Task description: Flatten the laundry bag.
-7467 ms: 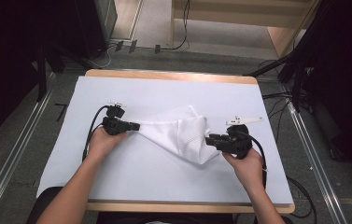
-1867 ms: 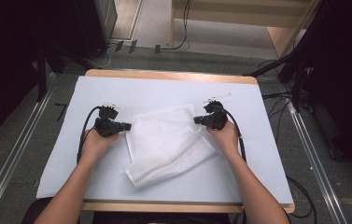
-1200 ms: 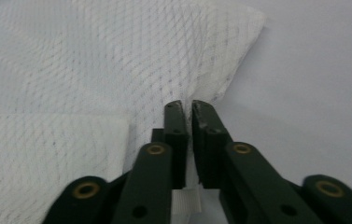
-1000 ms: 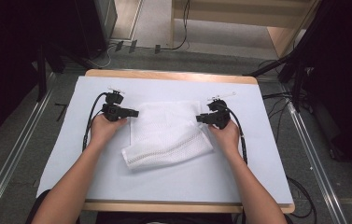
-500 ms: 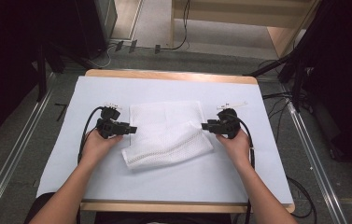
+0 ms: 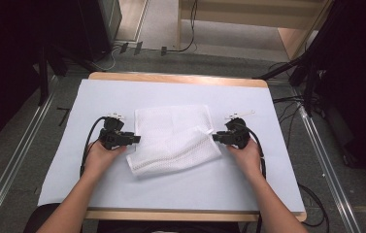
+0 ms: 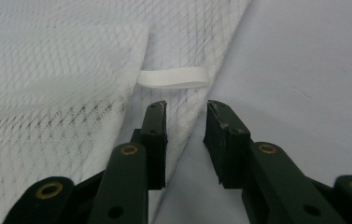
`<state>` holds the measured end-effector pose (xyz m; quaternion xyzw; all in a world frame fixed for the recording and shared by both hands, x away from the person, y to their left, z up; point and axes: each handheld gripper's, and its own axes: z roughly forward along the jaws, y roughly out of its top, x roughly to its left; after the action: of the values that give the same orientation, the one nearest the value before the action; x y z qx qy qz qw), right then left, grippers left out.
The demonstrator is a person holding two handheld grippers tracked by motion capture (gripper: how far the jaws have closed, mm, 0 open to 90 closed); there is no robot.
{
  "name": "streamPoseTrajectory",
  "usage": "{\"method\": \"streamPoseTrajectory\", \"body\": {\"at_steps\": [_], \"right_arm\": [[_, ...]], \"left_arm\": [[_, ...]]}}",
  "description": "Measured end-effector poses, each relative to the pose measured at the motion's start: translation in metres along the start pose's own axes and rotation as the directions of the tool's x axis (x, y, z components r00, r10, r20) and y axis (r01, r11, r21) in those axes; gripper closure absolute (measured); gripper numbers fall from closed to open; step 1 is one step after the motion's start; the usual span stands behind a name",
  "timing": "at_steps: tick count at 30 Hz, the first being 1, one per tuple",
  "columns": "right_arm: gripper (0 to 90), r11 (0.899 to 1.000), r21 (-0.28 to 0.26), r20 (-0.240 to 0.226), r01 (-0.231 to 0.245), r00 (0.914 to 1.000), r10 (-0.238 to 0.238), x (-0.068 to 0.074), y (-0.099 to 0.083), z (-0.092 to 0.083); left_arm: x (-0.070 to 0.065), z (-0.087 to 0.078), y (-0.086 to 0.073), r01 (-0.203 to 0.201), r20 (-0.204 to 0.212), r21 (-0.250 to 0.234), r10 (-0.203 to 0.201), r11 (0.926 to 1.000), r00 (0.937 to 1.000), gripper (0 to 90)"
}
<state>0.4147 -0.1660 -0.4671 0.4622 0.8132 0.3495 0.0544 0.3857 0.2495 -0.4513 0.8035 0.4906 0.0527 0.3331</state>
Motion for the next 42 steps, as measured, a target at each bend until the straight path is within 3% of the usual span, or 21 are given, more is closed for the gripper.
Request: {"method": "streamPoseTrajectory", "body": {"at_steps": [7, 11, 14, 19, 27, 36, 40, 42], "right_arm": [[76.0, 1.000, -0.007, 0.010, 0.020, 0.9997, -0.020, 0.005, 0.001, 0.004], [84.6, 1.000, 0.001, 0.028, 0.032, 0.9991, -0.032, 0.007, 0.002, 0.005], [89.6, 1.000, 0.001, 0.004, 0.003, 1.0000, -0.003, 0.007, 0.003, 0.007], [90.0, 1.000, 0.020, 0.010, 0.000, 1.0000, 0.000, 0.006, 0.007, 0.007], [89.9, 1.000, -0.013, 0.026, -0.025, 0.9994, 0.025, -0.002, 0.021, 0.012], [89.3, 0.998, -0.048, 0.069, -0.039, 0.9967, 0.042, -0.016, 0.038, 0.023], [84.9, 0.998, -0.032, 0.054, -0.063, 0.9965, 0.064, -0.019, 0.037, 0.027], [81.9, 0.997, -0.033, 0.048, -0.065, 0.9966, 0.066, -0.018, 0.037, 0.022]], "left_arm": [[-0.006, 0.007, 0.002, 0.006, 0.012, -0.008, -0.006, 1.0000, 0.9999, 69.2], [-0.005, 0.008, 0.003, -0.006, -0.013, 0.000, 0.006, 1.0000, 0.9999, 81.5], [-0.004, 0.009, 0.005, 0.003, 0.012, 0.006, -0.003, 1.0000, 0.9999, 89.7], [-0.001, 0.010, 0.011, 0.008, -0.006, 0.007, -0.008, 0.9999, 0.9999, 90.0], [0.022, 0.013, 0.029, 0.077, 0.012, -0.037, -0.077, 0.9963, 0.9970, 90.0], [0.037, 0.030, 0.054, 0.082, -0.002, -0.049, -0.082, 0.9954, 0.9966, 90.0], [0.040, 0.028, 0.054, 0.090, 0.022, -0.066, -0.089, 0.9937, 0.9958, 90.0], [0.040, 0.023, 0.055, 0.095, 0.045, -0.083, -0.092, 0.9920, 0.9948, 84.9]]}}
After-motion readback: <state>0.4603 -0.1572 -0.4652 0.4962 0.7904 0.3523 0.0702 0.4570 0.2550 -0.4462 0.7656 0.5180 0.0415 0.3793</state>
